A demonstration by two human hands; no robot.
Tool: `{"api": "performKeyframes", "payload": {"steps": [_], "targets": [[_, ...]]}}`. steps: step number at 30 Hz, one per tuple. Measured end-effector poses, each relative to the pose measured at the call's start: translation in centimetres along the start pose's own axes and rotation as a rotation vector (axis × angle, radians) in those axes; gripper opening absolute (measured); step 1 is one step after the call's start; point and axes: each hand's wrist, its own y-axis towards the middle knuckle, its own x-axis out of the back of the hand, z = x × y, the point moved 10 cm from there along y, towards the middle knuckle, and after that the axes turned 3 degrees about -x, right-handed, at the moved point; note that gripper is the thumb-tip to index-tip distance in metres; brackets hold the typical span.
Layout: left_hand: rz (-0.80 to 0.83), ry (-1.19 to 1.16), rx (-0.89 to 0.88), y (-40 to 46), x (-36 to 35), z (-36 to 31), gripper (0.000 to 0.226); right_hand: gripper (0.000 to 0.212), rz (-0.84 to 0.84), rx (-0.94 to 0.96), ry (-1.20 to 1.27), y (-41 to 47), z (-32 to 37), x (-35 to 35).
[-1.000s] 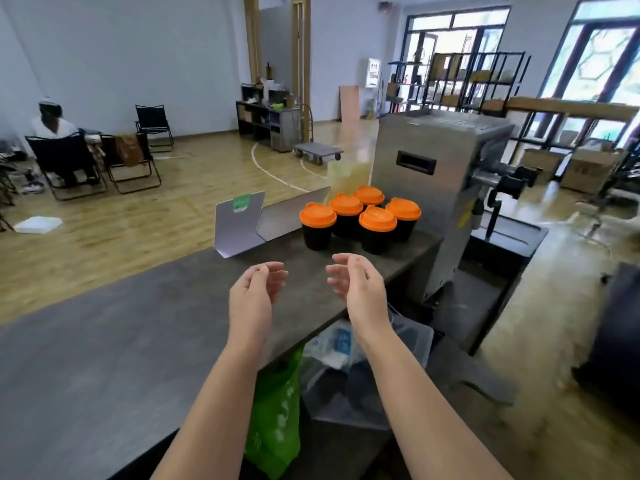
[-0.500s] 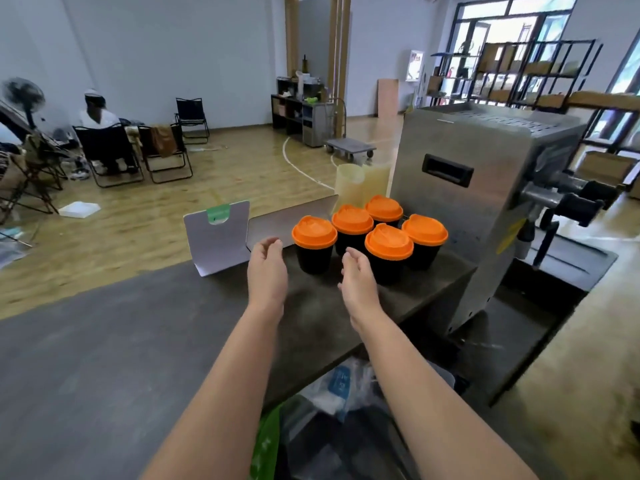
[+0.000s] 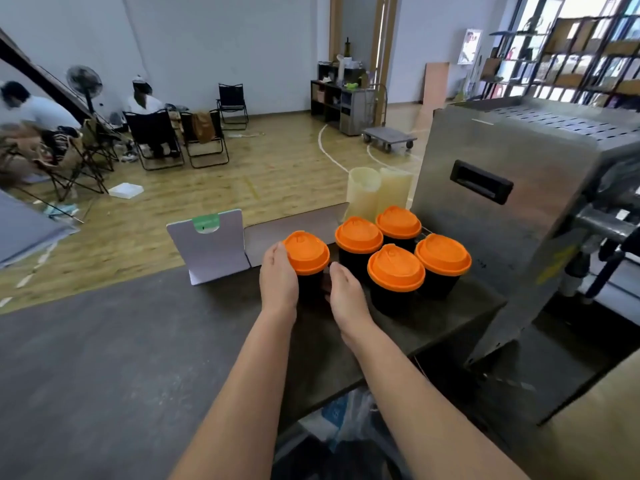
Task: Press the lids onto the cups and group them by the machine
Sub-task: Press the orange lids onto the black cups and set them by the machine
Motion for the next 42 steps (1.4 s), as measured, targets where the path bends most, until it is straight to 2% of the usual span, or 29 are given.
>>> {"api": "performKeyframes", "payload": {"steps": [2, 6, 10, 13, 15, 20, 27, 33, 42], "targets": [[-0.036, -0.003, -0.028, -0.5, 1.3, -0.5, 0.044, 0.042, 0.018, 0.058, -0.033, -0.8, 0.7, -0.5], [-0.115, -0.002, -0.055, -3.2, 4.7, -1.2, 0.028, 0.040, 0.080, 0.088, -0.075, -2.7, 1.1, -2.3], [-0.232, -0.032, -0.072, -6.6, 9.3, -1.2, 0.026, 0.038, 0.208, 0.094, -0.080, -5.0, 0.6, -5.9], [-0.313, -0.020, -0.114, -9.1, 13.1, -1.6, 0.027, 0.033, 0.307, 0.142, -0.069, -7.7, 0.1, -9.4], [-0.339, -0.016, -0.108, -10.7, 15.3, -1.5, 0.027, 0.041, 0.359, 0.162, -0.071, -9.7, -0.3, -11.7], [-0.353, 0.045, -0.167, -13.1, 19.5, -1.6, 0.043, 0.045, 0.455, 0.171, -0.020, -13.8, -0.5, -15.2], [-0.320, 0.119, -0.268, -11.8, 23.9, -2.6, 0.028, 0.027, 0.421, 0.276, -0.039, -14.8, 0.3, -19.0], [-0.310, 0.135, -0.276, -10.4, 26.5, -1.6, 0.031, 0.033, 0.351, 0.359, -0.085, -15.5, -0.3, -21.4], [-0.261, 0.099, -0.401, -9.7, 26.9, -0.2, 0.034, 0.040, 0.298, 0.462, -0.179, -15.4, -0.8, -21.3]]}}
